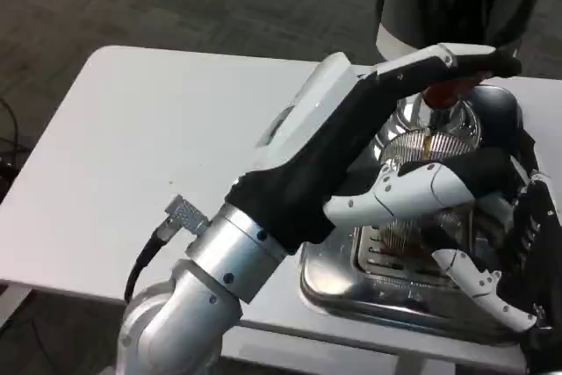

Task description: Grasp the cup under the faucet to collect the drink, then remove the cup.

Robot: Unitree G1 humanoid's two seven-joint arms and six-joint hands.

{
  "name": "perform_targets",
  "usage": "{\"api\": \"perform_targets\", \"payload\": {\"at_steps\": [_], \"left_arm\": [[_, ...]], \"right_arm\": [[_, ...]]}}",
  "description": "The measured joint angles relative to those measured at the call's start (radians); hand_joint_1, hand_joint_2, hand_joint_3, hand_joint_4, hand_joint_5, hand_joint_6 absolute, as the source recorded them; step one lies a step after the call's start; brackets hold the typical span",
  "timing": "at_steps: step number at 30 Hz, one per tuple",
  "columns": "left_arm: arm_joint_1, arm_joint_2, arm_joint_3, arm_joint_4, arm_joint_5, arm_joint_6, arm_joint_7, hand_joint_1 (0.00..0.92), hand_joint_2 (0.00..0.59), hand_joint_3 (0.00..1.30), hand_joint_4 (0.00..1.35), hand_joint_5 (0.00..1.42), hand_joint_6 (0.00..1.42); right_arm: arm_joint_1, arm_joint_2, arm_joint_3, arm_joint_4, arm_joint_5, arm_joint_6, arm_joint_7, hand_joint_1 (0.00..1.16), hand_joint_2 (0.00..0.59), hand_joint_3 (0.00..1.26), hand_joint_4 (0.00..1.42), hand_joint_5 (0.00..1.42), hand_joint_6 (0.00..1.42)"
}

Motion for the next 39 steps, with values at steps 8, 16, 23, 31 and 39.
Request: {"api": "perform_targets", "payload": {"at_steps": [8,16,23,31,39], "left_arm": [[0.002,0.0,0.0,-0.001,0.0,0.0,0.0,0.0,0.073,0.37,0.28,0.23,0.16],[0.026,-0.004,0.0,-0.019,0.035,0.0,0.025,0.0,0.077,0.3,0.18,0.2,0.16],[0.071,-0.019,0.012,-0.045,0.116,0.052,0.061,0.0,0.072,0.0,0.0,0.0,0.01],[0.132,-0.016,0.05,-0.067,0.128,0.071,0.077,0.0,0.055,0.0,0.0,0.0,0.0],[0.223,0.009,0.118,-0.188,0.155,0.111,0.076,0.0,0.041,0.0,0.0,0.0,0.0]], "right_arm": [[-0.001,0.001,0.002,0.0,-0.008,0.002,-0.005,0.76,0.169,0.05,0.14,0.17,0.26],[-0.002,0.0,0.007,0.0,-0.012,0.002,-0.005,0.76,0.176,0.05,0.15,0.17,0.27],[-0.004,-0.001,0.009,0.0,-0.013,0.003,-0.006,0.75,0.178,0.05,0.15,0.18,0.27],[-0.003,-0.004,0.008,0.0,-0.012,0.004,-0.006,0.75,0.178,0.05,0.16,0.18,0.27],[-0.001,-0.004,0.007,0.0,-0.011,0.003,-0.006,0.75,0.178,0.05,0.16,0.18,0.27]]}}
